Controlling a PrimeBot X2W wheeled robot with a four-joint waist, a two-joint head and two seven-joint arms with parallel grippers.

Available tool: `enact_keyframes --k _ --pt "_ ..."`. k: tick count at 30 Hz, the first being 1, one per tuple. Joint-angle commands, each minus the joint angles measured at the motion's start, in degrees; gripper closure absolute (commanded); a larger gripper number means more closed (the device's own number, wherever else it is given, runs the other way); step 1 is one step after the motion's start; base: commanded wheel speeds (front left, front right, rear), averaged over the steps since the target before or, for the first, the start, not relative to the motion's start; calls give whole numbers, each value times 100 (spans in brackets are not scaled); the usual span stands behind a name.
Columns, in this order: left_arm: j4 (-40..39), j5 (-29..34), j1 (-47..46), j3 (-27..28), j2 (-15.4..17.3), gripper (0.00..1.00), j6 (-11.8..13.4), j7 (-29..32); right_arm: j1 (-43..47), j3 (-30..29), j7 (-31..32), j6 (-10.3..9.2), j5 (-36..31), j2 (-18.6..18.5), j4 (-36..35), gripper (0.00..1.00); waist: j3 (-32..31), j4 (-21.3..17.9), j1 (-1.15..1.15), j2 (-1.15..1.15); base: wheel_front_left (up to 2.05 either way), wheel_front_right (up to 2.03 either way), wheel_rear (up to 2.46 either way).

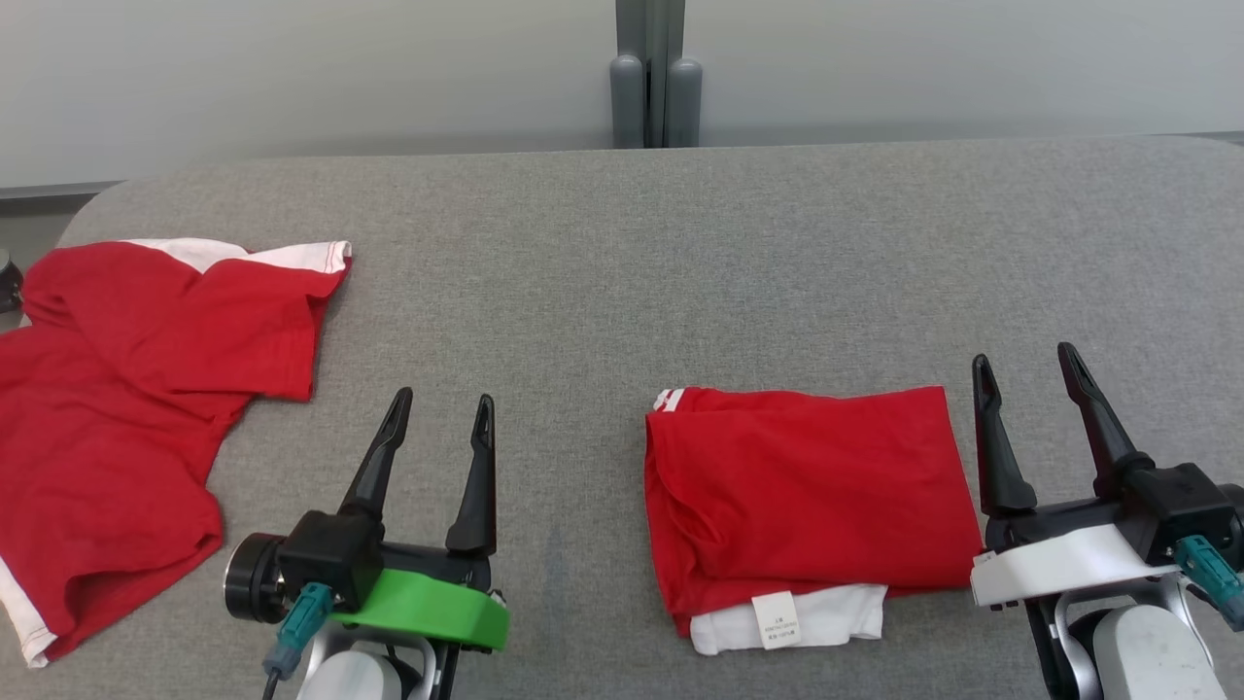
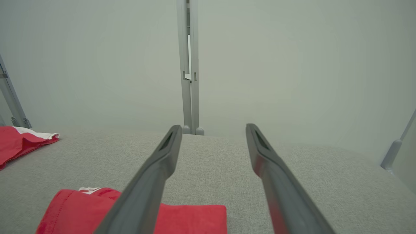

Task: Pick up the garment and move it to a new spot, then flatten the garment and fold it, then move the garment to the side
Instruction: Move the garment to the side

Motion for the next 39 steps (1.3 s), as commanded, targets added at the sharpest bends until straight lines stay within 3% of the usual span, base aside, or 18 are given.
enact_keyframes --k 1,8,15,25,26,27,39 --pt "22 27 83 -7 7 0 -11 -1 58 -21 -15 -9 -16 16 58 0 9 12 0 0 0 0 0" --pt "68 -6 -8 -102 7 0 -67 -1 80 -212 -15 -9 69 42 663 0 154 119 0 0 0 0 0" --pt "97 57 -136 -125 7 0 -127 -1 -235 -449 -15 -9 521 78 1857 0 411 249 0 0 0 0 0" --pt "130 92 -239 -121 7 0 -161 -1 -623 -168 -15 -9 799 91 2835 0 591 353 0 0 0 0 0" --pt "128 88 -239 -113 7 0 -160 -1 -649 -111 -15 -9 813 90 2908 14 600 346 0 0 0 0 0" --pt "127 101 -239 -103 7 0 -159 -1 -688 -21 -15 -9 691 39 2961 100 614 327 0 0 0 0 0" --pt "-35 520 -394 -327 10 0 -239 -1 -1428 357 -16 -10 191 -851 2861 100 918 -341 0 0 0 0 0"
